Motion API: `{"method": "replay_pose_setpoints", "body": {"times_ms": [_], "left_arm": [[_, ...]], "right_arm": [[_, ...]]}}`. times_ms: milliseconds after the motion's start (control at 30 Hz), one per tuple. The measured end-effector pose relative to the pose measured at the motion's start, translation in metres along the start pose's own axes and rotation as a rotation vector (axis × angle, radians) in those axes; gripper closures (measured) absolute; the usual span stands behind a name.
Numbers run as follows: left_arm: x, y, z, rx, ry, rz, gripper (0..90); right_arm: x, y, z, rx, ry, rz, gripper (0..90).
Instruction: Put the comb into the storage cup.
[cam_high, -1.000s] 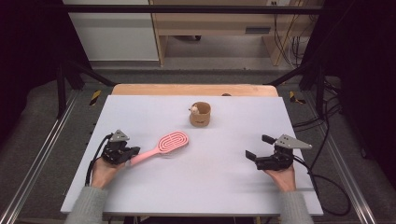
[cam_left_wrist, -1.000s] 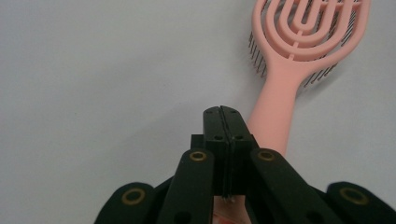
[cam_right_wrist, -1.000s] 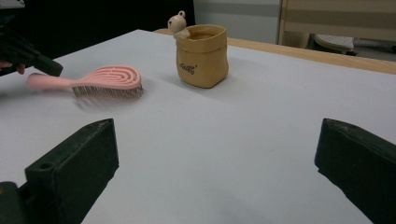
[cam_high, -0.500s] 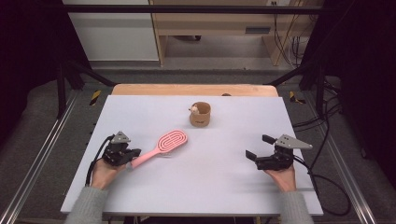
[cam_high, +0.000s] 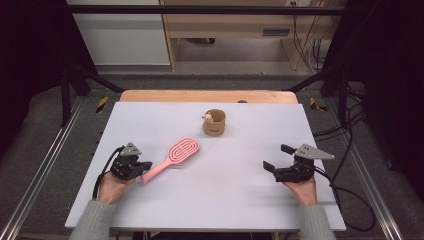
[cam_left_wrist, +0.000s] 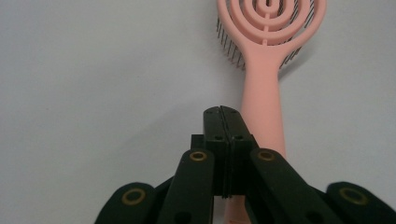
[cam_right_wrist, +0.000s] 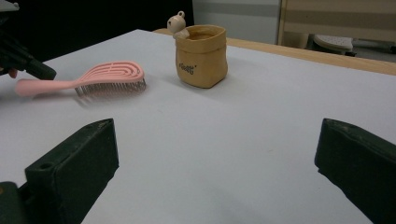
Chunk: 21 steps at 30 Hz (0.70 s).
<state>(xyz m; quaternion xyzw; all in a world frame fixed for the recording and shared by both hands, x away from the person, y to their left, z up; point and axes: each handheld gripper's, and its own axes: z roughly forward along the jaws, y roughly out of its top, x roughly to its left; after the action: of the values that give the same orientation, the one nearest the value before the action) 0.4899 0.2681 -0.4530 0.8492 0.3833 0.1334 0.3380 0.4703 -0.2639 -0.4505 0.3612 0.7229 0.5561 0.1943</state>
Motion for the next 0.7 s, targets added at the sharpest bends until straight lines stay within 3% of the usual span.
{"method": "replay_pose_setpoints", "body": {"times_ms": [700], "left_arm": [[-0.0094, 0.0016, 0.0021, 0.026, -0.022, 0.027, 89.5]], "right_arm": [[-0.0001, 0.0, -0.0001, 0.0, 0.0, -0.002, 0.4]]}}
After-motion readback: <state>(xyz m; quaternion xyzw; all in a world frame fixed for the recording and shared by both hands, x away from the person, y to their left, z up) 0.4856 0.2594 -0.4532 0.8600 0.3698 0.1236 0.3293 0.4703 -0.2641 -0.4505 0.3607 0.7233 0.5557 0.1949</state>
